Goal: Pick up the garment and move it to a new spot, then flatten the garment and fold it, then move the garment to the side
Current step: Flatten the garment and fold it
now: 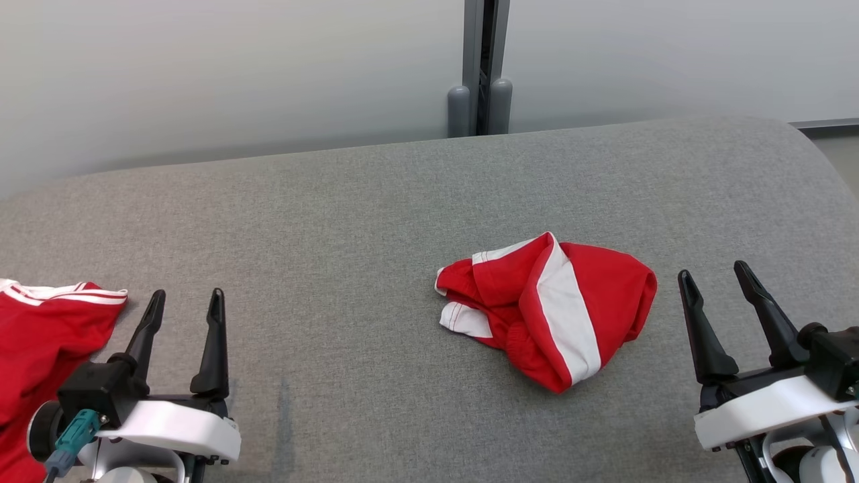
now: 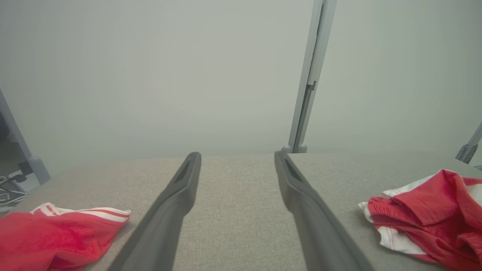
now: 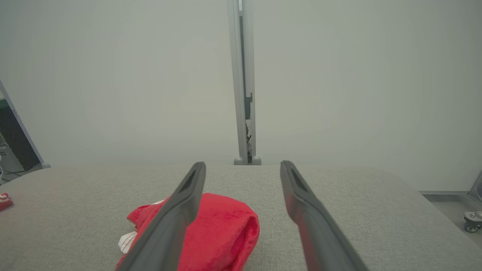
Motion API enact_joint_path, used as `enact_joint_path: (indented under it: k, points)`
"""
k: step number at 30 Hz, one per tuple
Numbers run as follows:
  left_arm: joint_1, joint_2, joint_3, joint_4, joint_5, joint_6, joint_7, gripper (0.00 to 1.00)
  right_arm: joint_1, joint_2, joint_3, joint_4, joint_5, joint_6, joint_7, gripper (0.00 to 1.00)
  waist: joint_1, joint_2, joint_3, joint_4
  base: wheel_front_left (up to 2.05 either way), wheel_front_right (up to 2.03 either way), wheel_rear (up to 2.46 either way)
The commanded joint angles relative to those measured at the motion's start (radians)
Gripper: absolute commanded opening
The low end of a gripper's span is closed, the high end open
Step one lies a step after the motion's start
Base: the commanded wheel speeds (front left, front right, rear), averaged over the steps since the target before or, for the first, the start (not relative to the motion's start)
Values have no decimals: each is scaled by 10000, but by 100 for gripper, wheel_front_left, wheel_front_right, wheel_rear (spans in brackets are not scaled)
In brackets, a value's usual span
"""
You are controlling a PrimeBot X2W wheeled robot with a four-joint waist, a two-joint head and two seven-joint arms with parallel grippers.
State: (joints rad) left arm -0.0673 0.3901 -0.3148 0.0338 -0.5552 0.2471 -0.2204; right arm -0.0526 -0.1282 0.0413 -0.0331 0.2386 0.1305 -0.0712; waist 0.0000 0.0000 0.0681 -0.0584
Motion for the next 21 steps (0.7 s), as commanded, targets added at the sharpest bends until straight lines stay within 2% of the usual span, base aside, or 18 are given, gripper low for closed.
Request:
enact_joint_path:
  k: [1,15,18,21]
  points:
    - [0,42,-10,-50,58,33,19,100,40,-1,-43,-61,-49,4,80,100,0,0,4,18,0,0,0]
    - [-235,74,-173,-230,147,141,139,100,-129,93,-94,-51,34,4,140,100,0,0,169,93,0,0,0]
    - [-426,-5,-497,-420,234,-26,352,100,-199,65,-116,-49,42,4,129,100,0,0,283,100,0,0,0]
    - [-752,-180,-1188,-569,320,-423,879,100,-239,51,-133,-56,34,4,127,100,0,0,406,81,0,0,0]
